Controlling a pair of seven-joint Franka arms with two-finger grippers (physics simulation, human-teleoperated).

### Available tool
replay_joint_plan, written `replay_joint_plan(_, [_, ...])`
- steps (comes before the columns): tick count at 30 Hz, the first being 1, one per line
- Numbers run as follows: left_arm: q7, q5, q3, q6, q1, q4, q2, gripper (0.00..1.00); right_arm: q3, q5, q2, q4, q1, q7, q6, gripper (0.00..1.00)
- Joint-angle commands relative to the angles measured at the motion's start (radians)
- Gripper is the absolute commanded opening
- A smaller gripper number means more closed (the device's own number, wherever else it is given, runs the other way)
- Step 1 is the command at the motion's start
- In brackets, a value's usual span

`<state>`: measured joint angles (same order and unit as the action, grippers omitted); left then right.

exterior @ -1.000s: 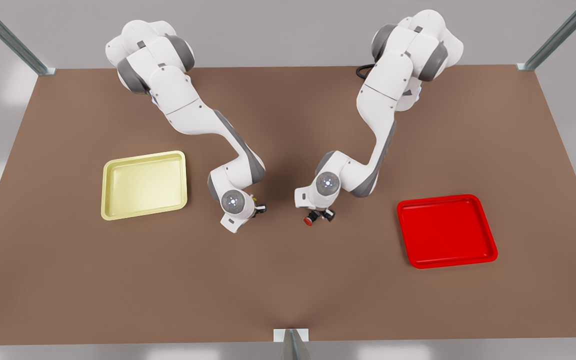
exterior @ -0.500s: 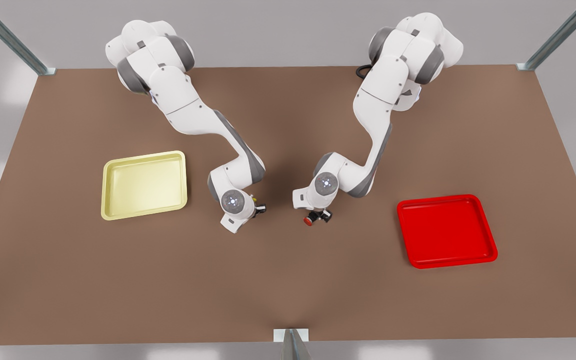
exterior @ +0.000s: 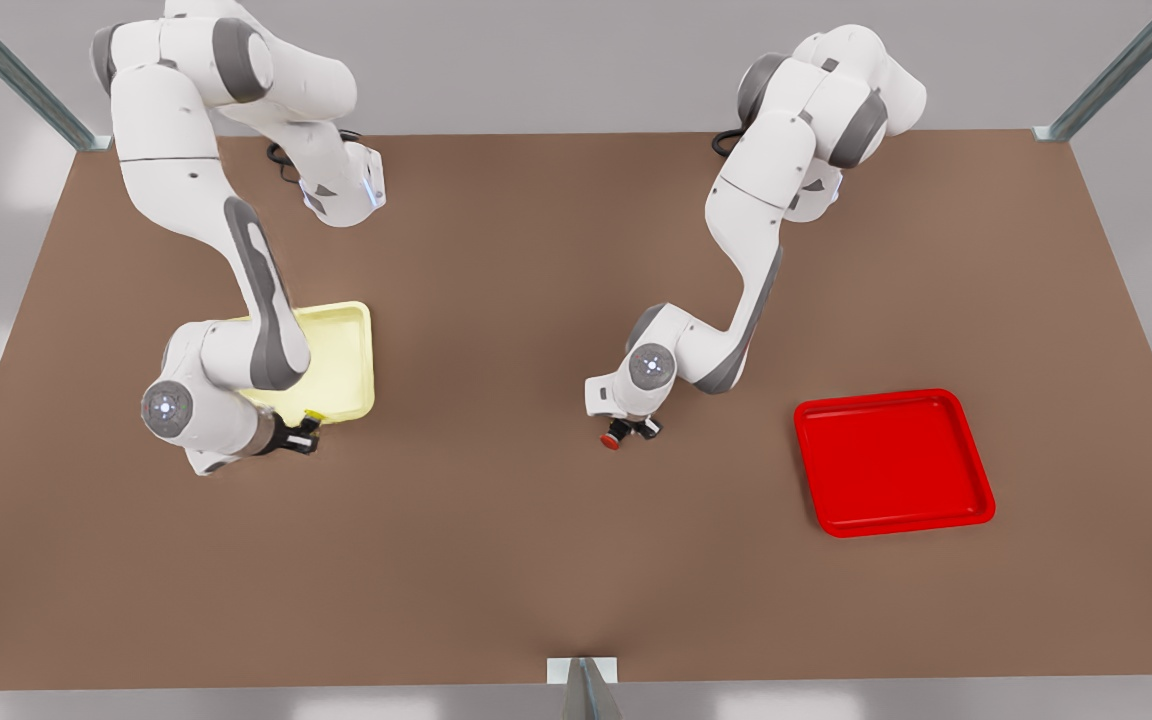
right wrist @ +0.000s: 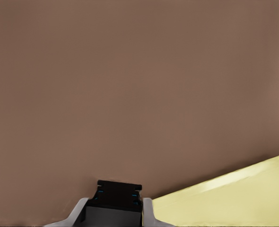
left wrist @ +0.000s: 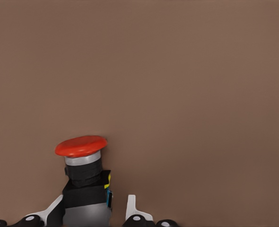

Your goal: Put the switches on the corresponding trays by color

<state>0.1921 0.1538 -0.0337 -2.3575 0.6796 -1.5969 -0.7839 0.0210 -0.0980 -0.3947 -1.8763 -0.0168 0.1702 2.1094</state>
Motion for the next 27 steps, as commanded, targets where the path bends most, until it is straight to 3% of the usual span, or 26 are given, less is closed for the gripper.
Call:
replay_joint_plan(1, [0.000, 0.000, 0.000, 0.000, 0.002, 0.000, 0.000, 0.59, 0.000, 0.001, 0.048, -0.062, -0.012, -0.026, 0.004, 0.52])
replay_joint_plan(4, [-0.006, 0.000, 0.000, 0.000, 0.002, 0.000, 0.000, 0.55, 0.002, 0.001, 0.287, -0.406, -0.042, -0.077, 0.087, 0.52])
replay_joint_plan(5, [-0.006, 0.000, 0.000, 0.000, 0.003, 0.000, 0.000, 0.54, 0.002, 0.001, 0.298, -0.451, -0.045, -0.103, 0.113, 0.52])
replay_joint_plan(6, [-0.006, 0.000, 0.000, 0.001, 0.003, 0.000, 0.000, 0.53, 0.002, 0.001, 0.287, -0.465, -0.057, -0.121, 0.144, 0.61])
replay_joint_plan(7, [-0.006, 0.000, 0.000, 0.001, 0.003, 0.000, 0.000, 0.53, 0.003, 0.001, 0.278, -0.461, -0.057, -0.121, 0.146, 1.00])
replay_joint_plan(17, [-0.023, 0.000, 0.000, 0.017, 0.003, 0.000, 0.028, 0.49, 0.004, 0.001, 0.280, -0.442, -0.051, -0.123, 0.135, 1.00])
replay_joint_plan(20, [-0.026, 0.000, 0.000, 0.035, 0.003, 0.000, 0.055, 0.49, 0.013, 0.004, 0.277, -0.265, -0.040, -0.117, -0.034, 1.00])
replay_joint_plan(24, [-0.022, 0.001, 0.002, 0.135, -0.038, -0.017, 0.153, 0.49, 0.019, 0.156, 0.243, 0.227, 0.069, 0.000, -0.457, 1.00])
replay_joint_plan(26, [-0.010, 0.000, 0.002, 0.159, -0.092, -0.089, 0.236, 0.51, 0.025, 0.195, 0.250, 0.352, 0.086, -0.012, -0.555, 1.00])
replay_joint_plan(27, [-0.011, -0.003, 0.002, 0.164, -0.124, -0.135, 0.287, 0.51, 0.095, 0.190, 0.290, 0.352, 0.018, -0.015, -0.565, 1.00])
